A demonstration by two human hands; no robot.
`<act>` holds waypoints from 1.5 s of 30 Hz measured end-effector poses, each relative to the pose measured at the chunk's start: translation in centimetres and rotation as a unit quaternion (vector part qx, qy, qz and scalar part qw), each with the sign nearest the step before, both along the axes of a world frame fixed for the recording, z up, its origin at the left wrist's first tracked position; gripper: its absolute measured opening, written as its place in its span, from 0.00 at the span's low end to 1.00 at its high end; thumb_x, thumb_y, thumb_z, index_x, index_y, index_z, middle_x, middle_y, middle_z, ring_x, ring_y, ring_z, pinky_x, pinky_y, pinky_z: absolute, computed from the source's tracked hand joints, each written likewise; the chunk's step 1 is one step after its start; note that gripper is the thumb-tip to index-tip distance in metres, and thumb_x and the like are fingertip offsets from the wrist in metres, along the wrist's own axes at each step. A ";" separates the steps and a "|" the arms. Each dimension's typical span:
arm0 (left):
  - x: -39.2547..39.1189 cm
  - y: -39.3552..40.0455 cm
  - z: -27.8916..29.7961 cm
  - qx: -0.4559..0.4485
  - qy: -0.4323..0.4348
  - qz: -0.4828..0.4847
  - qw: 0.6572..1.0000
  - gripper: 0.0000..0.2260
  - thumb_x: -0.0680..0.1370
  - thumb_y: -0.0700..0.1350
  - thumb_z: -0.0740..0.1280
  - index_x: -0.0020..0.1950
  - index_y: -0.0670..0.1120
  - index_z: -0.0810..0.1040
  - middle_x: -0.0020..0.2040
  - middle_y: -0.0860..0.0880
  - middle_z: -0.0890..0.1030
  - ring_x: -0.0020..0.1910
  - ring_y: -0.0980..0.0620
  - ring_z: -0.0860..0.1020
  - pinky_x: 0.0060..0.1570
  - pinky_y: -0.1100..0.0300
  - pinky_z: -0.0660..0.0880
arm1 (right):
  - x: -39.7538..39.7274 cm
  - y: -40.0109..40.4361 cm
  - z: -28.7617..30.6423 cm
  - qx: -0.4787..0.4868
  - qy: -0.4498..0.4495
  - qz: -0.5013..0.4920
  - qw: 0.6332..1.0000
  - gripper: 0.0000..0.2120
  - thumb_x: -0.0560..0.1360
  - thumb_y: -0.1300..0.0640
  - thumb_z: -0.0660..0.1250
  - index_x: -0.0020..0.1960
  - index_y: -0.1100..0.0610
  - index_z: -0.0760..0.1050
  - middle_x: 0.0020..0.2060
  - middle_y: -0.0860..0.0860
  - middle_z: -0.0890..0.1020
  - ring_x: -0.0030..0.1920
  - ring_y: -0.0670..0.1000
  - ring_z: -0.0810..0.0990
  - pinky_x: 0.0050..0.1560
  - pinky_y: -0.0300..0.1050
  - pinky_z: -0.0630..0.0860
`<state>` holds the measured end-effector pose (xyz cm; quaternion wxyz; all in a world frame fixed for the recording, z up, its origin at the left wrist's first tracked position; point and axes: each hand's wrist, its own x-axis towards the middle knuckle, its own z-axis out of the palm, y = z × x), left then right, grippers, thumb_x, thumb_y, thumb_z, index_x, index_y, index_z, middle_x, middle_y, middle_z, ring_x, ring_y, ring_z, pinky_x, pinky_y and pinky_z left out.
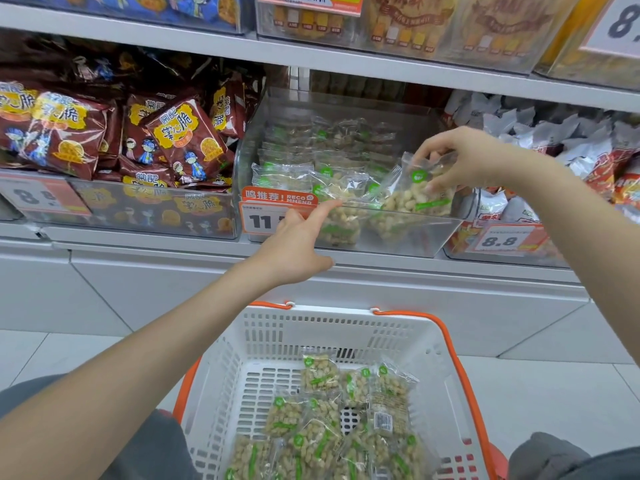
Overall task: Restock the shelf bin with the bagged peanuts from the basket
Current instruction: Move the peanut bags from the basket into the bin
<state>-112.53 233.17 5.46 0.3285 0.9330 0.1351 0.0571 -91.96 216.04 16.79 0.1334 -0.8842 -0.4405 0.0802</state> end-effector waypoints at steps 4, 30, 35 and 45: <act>0.0 -0.3 0.1 0.057 0.009 0.025 0.998 0.38 0.73 0.48 0.70 0.72 0.67 0.48 0.55 0.43 0.68 0.56 0.41 0.69 0.56 0.45 0.73 | -0.5 0.9 -1.5 0.003 -0.015 0.001 1.000 0.17 0.67 0.58 0.77 0.47 0.42 0.73 0.52 0.53 0.76 0.50 0.55 0.78 0.37 0.41 0.73; 10.2 -0.8 6.1 0.187 -0.066 -0.015 0.980 0.07 0.76 0.45 0.67 0.51 0.50 0.82 0.50 0.51 0.81 0.51 0.50 0.78 0.50 0.55 0.76 | -0.6 0.3 -5.2 0.030 0.089 0.015 0.995 0.13 0.74 0.54 0.70 0.58 0.52 0.78 0.54 0.46 0.79 0.52 0.45 0.76 0.50 0.35 0.68; 14.4 -0.3 6.0 0.139 -0.015 -0.073 0.987 0.09 0.69 0.42 0.74 0.43 0.48 0.76 0.37 0.56 0.78 0.41 0.52 0.78 0.45 0.57 0.76 | 0.1 -1.8 -5.0 0.118 0.203 0.009 0.972 0.16 0.71 0.55 0.74 0.58 0.51 0.77 0.53 0.48 0.81 0.54 0.45 0.79 0.55 0.38 0.75; 15.4 -0.6 6.8 0.011 -0.048 -0.159 0.986 0.13 0.67 0.34 0.75 0.48 0.45 0.80 0.45 0.41 0.83 0.41 0.48 0.81 0.49 0.52 0.80 | 0.1 -0.8 -6.1 0.160 0.184 0.023 0.970 0.10 0.69 0.57 0.76 0.50 0.51 0.82 0.51 0.48 0.83 0.52 0.45 0.80 0.55 0.35 0.74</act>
